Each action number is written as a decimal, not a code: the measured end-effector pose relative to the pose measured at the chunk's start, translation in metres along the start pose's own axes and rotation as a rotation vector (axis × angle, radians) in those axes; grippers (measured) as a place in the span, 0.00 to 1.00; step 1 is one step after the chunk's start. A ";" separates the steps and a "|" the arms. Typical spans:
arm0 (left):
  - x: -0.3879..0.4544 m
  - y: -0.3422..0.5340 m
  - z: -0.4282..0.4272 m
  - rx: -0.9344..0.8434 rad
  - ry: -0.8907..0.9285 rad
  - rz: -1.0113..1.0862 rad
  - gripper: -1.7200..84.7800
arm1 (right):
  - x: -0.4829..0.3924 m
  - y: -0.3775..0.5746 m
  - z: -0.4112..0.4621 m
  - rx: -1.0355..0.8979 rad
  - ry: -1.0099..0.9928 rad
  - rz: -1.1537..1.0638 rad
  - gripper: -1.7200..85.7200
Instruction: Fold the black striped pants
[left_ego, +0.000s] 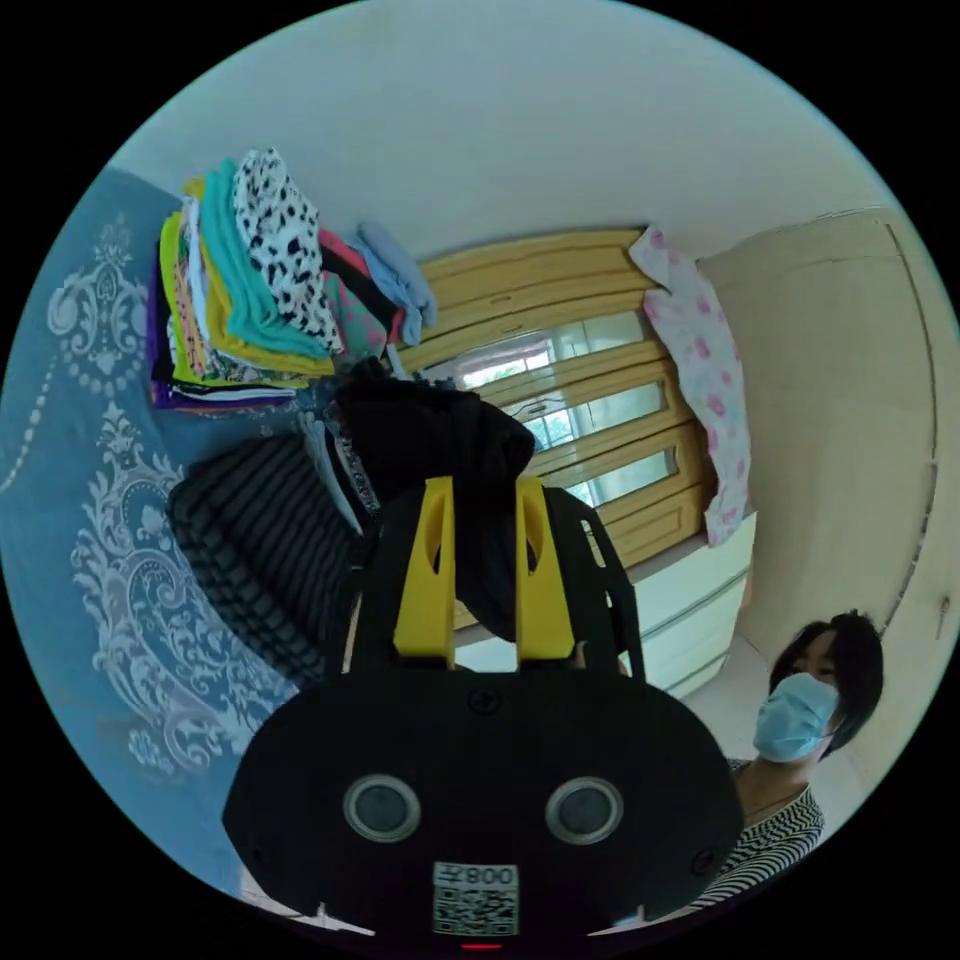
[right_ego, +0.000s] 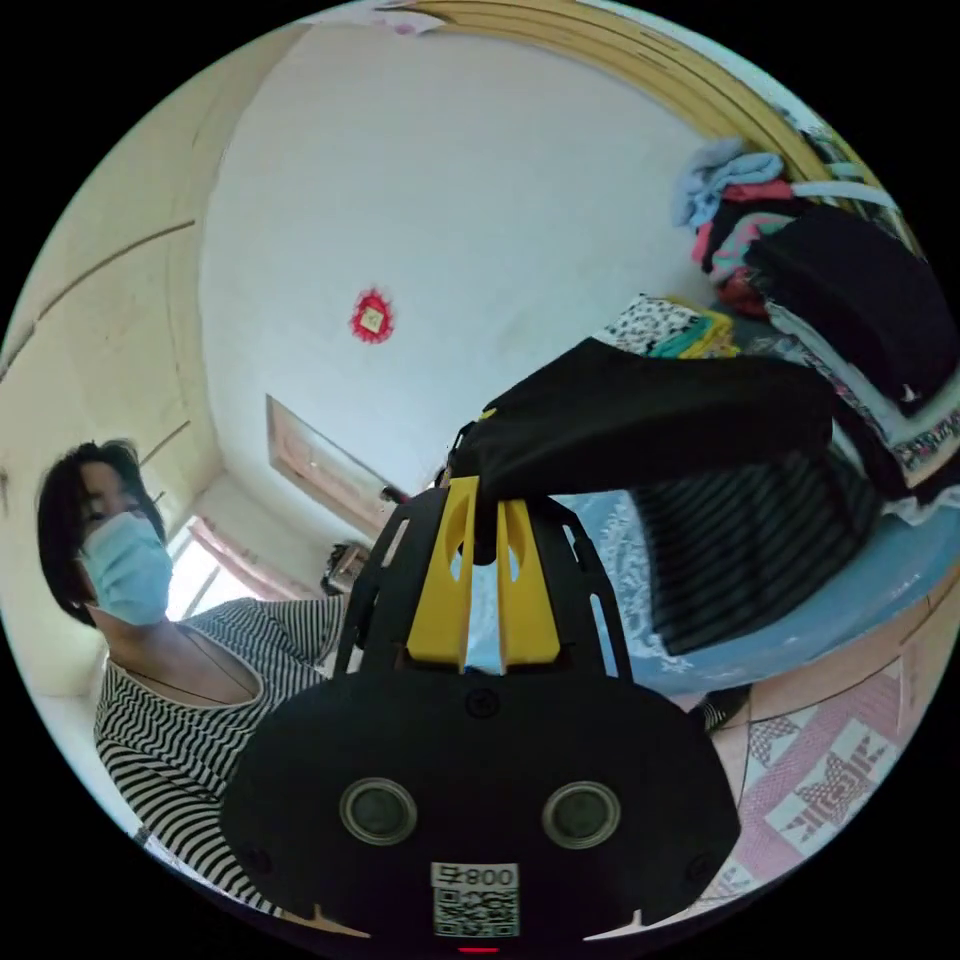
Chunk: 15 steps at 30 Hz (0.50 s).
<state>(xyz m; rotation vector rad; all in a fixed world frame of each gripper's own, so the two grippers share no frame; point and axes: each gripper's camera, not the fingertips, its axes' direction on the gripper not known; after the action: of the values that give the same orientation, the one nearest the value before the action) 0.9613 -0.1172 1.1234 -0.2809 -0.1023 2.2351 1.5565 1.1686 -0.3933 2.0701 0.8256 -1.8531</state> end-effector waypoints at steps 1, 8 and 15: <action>-0.030 -0.016 0.034 -0.033 -0.019 -0.034 0.13 | 0.030 0.008 -0.003 0.004 0.041 0.036 0.02; -0.205 -0.060 0.166 -0.255 -0.280 -0.257 0.12 | 0.239 0.108 0.040 -0.144 0.139 0.437 0.03; -0.241 -0.098 0.231 -0.297 -0.271 -0.148 0.13 | 0.306 0.156 0.045 -0.020 0.001 0.459 0.04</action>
<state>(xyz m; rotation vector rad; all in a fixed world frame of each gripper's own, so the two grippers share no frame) 1.1272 -0.2378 1.4049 -0.1220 -0.5854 2.0959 1.6167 1.0939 -0.7268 2.0322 0.3240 -1.5831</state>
